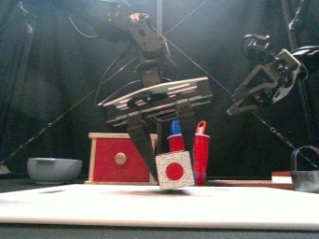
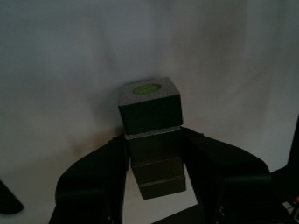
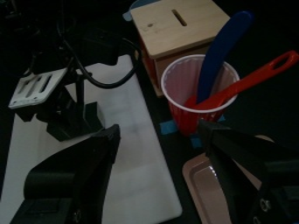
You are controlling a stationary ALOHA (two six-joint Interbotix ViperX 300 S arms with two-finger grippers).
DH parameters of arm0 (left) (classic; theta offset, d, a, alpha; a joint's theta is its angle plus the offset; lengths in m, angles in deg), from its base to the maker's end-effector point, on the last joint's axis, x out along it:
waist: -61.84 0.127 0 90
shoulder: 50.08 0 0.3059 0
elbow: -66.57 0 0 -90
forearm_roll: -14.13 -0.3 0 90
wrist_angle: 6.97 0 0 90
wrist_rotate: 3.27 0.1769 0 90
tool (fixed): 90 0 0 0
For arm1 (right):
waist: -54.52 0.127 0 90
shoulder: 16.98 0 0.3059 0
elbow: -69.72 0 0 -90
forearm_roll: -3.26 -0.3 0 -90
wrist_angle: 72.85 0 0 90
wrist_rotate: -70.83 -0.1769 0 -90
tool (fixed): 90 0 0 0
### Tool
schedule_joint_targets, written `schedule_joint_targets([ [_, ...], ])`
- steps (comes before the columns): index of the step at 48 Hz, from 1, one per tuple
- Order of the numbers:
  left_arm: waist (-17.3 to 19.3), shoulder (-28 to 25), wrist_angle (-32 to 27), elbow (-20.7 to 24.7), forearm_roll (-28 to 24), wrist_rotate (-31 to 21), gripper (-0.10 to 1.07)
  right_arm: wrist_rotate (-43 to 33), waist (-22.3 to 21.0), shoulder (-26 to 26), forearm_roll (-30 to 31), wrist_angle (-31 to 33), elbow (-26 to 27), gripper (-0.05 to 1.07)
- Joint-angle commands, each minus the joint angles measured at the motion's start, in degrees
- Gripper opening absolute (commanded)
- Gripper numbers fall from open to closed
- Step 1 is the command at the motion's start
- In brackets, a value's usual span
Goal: Place sushi roll on cutting board
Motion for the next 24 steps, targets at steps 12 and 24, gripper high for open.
schedule_joint_targets([
  [12, 0.1, 0.0, 0.3, 2.9, 1.9, 0.0, 0.77, 0.0, 0.1, 0.7, -0.2, -0.3, -0.5, 0.99],
  [24, 0.1, -0.2, 0.2, 2.9, 2.5, 0.1, 0.87, 0.0, 0.0, 1.3, -0.2, -0.3, -0.7, 0.99],
])
